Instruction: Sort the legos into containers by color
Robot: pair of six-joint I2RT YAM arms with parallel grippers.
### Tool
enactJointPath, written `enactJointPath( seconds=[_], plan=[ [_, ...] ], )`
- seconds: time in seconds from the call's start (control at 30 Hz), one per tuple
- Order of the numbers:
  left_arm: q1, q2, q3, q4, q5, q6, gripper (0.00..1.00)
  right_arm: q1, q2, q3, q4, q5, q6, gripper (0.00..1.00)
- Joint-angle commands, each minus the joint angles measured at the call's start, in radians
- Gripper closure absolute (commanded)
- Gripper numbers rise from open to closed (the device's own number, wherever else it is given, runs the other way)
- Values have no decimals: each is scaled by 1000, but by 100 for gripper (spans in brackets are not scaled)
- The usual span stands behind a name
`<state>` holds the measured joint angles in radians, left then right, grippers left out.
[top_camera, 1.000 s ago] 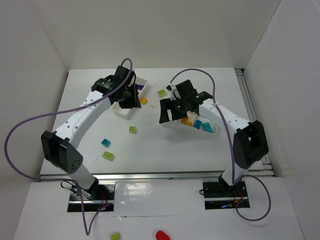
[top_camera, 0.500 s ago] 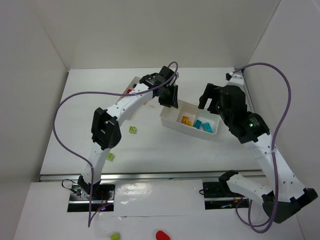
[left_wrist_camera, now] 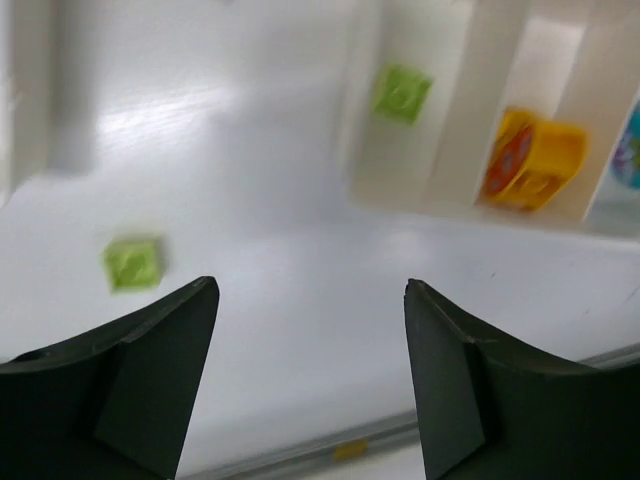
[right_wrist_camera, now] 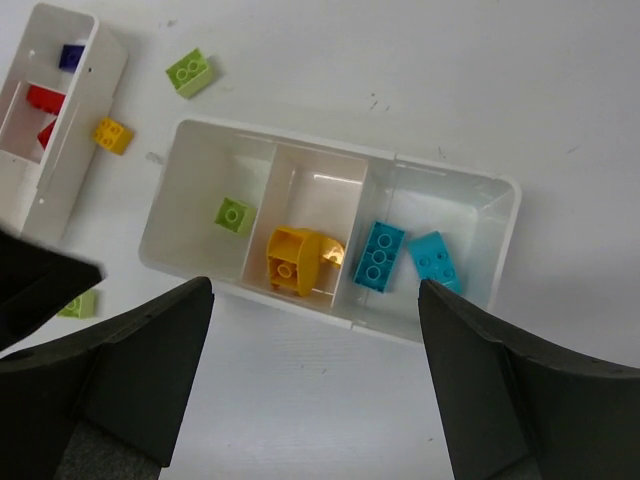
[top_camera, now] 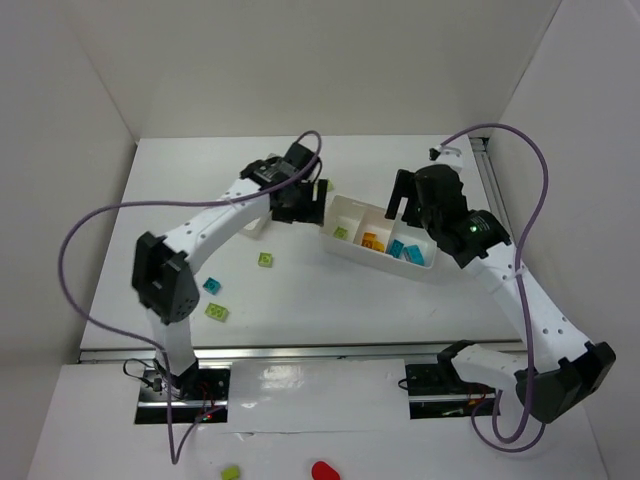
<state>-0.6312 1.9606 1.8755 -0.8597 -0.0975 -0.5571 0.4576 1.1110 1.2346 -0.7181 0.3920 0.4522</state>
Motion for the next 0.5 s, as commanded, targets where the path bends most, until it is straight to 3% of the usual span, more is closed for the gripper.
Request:
enactJointPath(
  seconds=[0.0, 0.13, 0.17, 0.2, 0.23, 0.3, 0.47],
  plan=[
    [34, -244, -218, -36, -120, -70, 16, -5, 35, -18, 92, -51, -21, 9],
    [68, -501, -534, -137, -227, -255, 10, -5, 84, -29, 140, -91, -40, 9],
    [68, -599, -596, -162, -269, -379, 7, -5, 110, -29, 149, -123, -40, 9],
    [85, -646, -710, -188, -269, -429, 7, -5, 125, -29, 158, -137, -52, 9],
    [109, -688, -761, -199, -246, -481, 0, -5, 139, -29, 170, -151, -52, 9],
    [140, -793, -888, -199, -211, -607, 0, -5, 176, -29, 183, -188, -61, 8],
    [246, -873, -1009, -199, -159, -705, 0, 6, 217, -9, 192, -219, -72, 8]
  ],
)
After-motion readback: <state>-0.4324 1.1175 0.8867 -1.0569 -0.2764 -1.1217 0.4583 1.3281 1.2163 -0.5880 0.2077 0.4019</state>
